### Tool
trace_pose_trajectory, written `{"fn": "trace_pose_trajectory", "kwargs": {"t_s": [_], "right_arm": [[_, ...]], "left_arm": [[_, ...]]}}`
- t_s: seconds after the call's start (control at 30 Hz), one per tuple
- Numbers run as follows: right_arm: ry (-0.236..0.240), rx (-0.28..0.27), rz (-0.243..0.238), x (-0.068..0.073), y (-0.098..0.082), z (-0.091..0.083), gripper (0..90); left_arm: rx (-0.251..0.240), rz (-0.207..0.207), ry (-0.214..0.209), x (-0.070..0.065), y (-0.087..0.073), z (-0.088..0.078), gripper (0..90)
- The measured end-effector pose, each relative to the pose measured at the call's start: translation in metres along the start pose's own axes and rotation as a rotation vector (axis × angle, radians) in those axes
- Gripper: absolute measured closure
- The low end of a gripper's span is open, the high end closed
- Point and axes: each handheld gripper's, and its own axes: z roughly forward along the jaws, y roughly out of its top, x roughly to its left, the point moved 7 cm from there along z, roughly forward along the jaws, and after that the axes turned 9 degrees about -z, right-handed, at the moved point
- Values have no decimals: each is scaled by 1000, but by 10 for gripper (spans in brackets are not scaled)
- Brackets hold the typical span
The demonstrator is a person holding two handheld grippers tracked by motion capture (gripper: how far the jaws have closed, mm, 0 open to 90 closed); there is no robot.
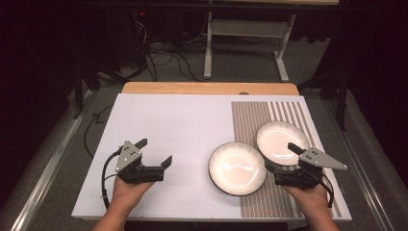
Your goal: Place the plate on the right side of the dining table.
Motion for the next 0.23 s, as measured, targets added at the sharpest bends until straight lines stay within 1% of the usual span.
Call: {"fn": "trace_pose_trajectory", "kwargs": {"t_s": [0.17, 0.23], "right_arm": [[-1, -1, -2, -1, 1, -1, 7], [-1, -7, -10, -1, 1, -2, 6]], "left_arm": [[0, -6, -1, 0, -1, 0, 1], [1, -4, 0, 0, -1, 0, 1]]}}
